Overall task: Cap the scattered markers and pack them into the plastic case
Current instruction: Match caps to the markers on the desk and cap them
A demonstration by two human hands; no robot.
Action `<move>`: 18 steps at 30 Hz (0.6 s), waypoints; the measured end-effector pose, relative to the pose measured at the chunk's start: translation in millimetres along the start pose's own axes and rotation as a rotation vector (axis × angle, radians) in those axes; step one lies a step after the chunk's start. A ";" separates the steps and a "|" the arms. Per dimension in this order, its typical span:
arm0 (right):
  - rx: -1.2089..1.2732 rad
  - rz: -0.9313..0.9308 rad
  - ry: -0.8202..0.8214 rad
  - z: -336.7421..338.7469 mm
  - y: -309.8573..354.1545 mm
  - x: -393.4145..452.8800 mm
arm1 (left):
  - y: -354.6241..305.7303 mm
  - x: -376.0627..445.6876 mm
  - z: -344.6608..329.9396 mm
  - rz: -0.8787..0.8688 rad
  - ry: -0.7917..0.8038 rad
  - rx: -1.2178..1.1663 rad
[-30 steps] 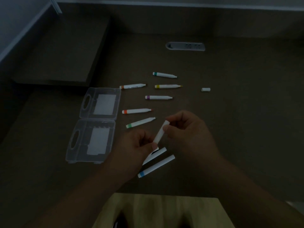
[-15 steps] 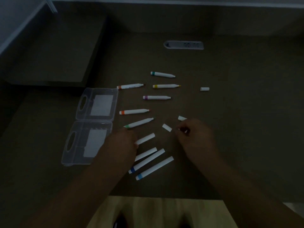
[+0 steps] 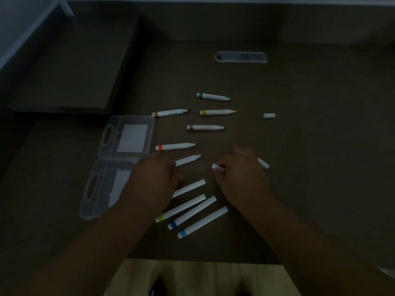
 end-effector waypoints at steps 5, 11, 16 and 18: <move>0.083 -0.029 -0.043 10.3 -3.3 -1.3 | -2.2 30.5 3.6 0.009 -0.030 0.100; 0.304 -0.135 -0.054 19.5 -14.5 -4.9 | -11.5 45.2 -7.2 -0.015 0.054 0.149; 0.872 -0.395 0.061 12.9 -27.3 -14.0 | -14.4 44.1 -9.7 0.048 0.162 0.001; 1.064 -0.503 0.090 13.0 -31.7 -18.3 | -13.8 37.1 -7.7 0.035 0.122 -0.174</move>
Point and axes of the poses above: each hand's wrist, its own x-axis towards the middle knuckle, its own z-axis out of the back of the hand, y = z × x, the point moved 8 cm from there along x, towards the middle knuckle, and after that the axes turned 3 degrees about -y, right-handed, at the moved point
